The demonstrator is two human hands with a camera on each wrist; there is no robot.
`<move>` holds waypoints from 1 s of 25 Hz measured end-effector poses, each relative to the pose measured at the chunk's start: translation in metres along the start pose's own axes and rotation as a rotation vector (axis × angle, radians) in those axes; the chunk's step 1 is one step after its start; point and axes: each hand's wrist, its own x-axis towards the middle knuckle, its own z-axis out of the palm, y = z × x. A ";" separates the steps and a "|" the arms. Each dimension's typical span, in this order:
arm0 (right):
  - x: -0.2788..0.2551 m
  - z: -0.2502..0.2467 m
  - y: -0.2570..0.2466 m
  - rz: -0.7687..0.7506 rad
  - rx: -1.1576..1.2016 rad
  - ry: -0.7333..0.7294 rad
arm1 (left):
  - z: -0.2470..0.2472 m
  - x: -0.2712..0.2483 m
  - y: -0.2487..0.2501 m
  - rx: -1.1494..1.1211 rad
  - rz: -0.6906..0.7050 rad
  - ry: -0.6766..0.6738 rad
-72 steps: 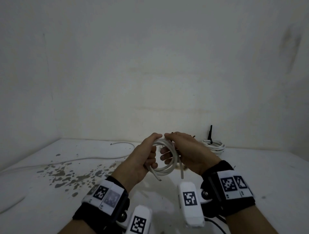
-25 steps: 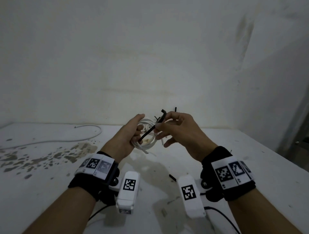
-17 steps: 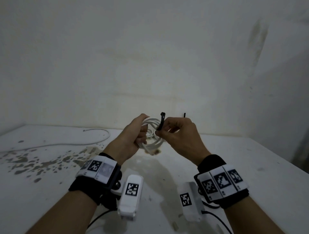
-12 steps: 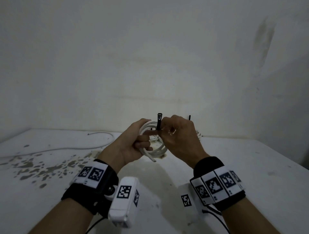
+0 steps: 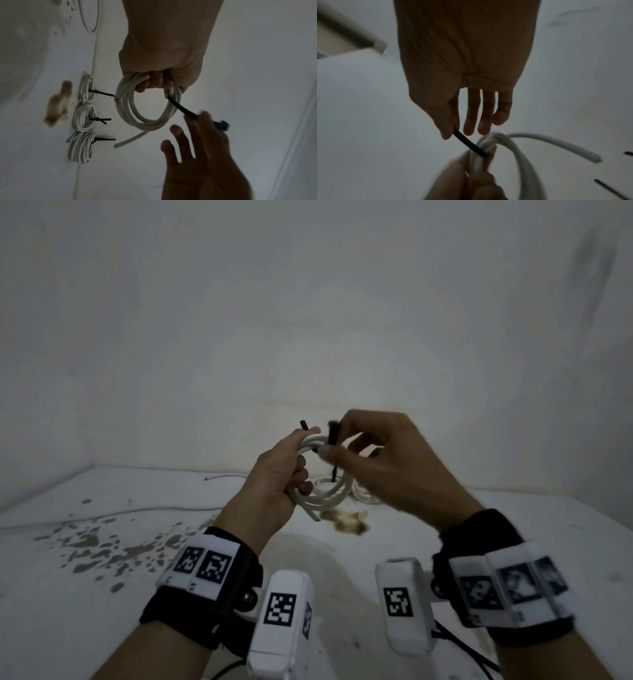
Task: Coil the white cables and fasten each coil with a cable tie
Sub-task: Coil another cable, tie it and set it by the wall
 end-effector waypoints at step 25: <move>0.004 0.006 0.023 0.158 -0.206 0.033 | -0.011 -0.007 0.007 1.051 0.559 -0.126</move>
